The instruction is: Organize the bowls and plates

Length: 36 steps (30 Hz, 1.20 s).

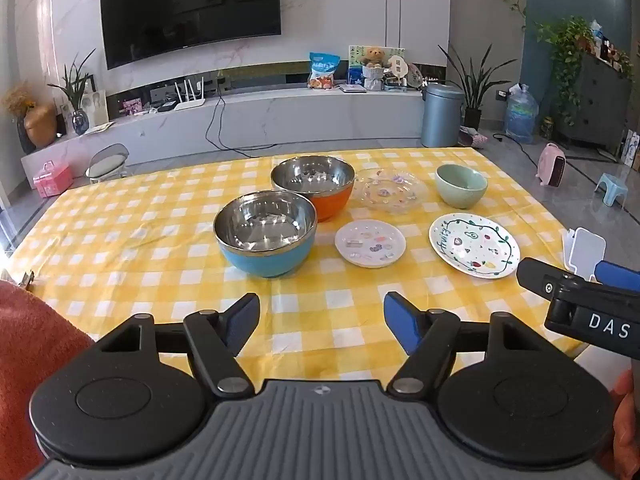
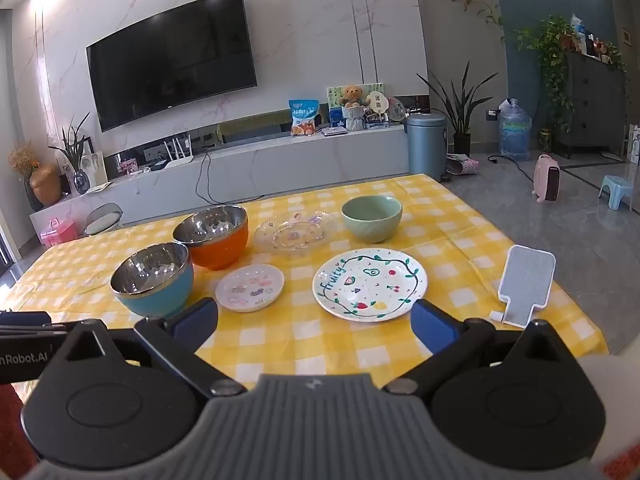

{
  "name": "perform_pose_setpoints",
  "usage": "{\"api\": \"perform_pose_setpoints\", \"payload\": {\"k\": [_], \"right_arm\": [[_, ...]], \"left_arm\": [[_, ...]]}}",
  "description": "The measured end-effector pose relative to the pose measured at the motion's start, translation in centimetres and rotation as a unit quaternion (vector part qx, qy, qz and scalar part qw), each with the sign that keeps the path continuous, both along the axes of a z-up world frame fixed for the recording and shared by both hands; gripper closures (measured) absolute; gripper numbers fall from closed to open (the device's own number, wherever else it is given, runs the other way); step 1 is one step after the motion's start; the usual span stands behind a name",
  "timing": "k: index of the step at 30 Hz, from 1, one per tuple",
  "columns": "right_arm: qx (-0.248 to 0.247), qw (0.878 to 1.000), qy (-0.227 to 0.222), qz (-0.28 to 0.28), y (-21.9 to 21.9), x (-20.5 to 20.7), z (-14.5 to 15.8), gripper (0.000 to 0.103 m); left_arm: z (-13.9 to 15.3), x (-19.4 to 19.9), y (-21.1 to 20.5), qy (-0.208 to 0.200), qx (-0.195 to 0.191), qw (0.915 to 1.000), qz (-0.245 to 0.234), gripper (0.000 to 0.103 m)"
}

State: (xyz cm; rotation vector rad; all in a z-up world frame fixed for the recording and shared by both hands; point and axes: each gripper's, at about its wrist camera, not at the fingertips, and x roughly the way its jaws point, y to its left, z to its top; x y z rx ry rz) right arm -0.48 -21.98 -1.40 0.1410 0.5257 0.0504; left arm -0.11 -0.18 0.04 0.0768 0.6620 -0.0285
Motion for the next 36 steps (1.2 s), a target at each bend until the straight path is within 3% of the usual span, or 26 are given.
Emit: {"api": "perform_pose_setpoints", "payload": {"k": [10, 36], "right_arm": [[0.003, 1.000, -0.001, 0.001, 0.00, -0.01, -0.12, 0.002], [0.003, 1.000, 0.003, 0.000, 0.23, 0.06, -0.24, 0.002]], "left_arm": [[-0.08, -0.03, 0.04, 0.013, -0.017, 0.9997, -0.006, 0.025], [-0.69, -0.13, -0.30, 0.024, -0.009, 0.9997, -0.004, 0.025]]}}
